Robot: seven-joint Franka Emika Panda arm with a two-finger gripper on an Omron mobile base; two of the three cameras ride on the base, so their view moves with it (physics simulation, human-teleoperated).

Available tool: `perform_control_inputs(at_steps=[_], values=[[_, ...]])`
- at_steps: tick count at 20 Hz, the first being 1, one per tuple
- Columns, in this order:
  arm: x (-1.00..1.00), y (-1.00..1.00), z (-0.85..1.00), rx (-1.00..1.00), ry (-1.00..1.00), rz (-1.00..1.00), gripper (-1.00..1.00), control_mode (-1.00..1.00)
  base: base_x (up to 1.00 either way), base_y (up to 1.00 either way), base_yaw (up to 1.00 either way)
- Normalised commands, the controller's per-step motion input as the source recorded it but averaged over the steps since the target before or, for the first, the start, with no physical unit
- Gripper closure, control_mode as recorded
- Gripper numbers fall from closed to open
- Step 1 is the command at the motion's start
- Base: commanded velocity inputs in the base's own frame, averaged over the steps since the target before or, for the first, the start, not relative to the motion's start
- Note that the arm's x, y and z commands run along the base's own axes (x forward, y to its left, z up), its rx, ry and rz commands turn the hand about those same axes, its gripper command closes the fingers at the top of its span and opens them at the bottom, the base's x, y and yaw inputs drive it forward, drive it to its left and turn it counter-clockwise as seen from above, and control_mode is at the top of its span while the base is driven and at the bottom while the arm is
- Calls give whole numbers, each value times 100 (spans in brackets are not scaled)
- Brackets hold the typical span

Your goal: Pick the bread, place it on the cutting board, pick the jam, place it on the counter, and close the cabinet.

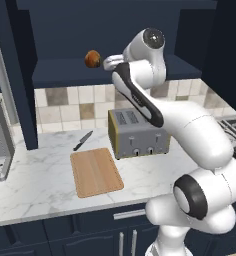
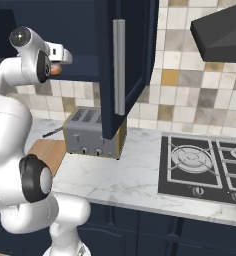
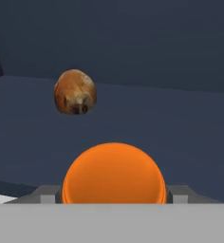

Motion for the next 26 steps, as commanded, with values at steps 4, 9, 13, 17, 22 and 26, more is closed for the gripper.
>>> perform_control_inputs(at_steps=[4,9,13,17,22,26], values=[[-60,-7,0,0,0,0,100,-100,0,0,0],[-76,-3,0,0,3,0,100,-100,0,0,0],[-59,-14,0,0,9,-2,100,-100,0,0,0],[-40,-29,0,0,16,-2,100,-100,0,0,0],[-24,-23,-7,0,18,-2,100,-100,0,0,0],[-17,-33,-17,0,15,-1,100,-100,0,0,0]])
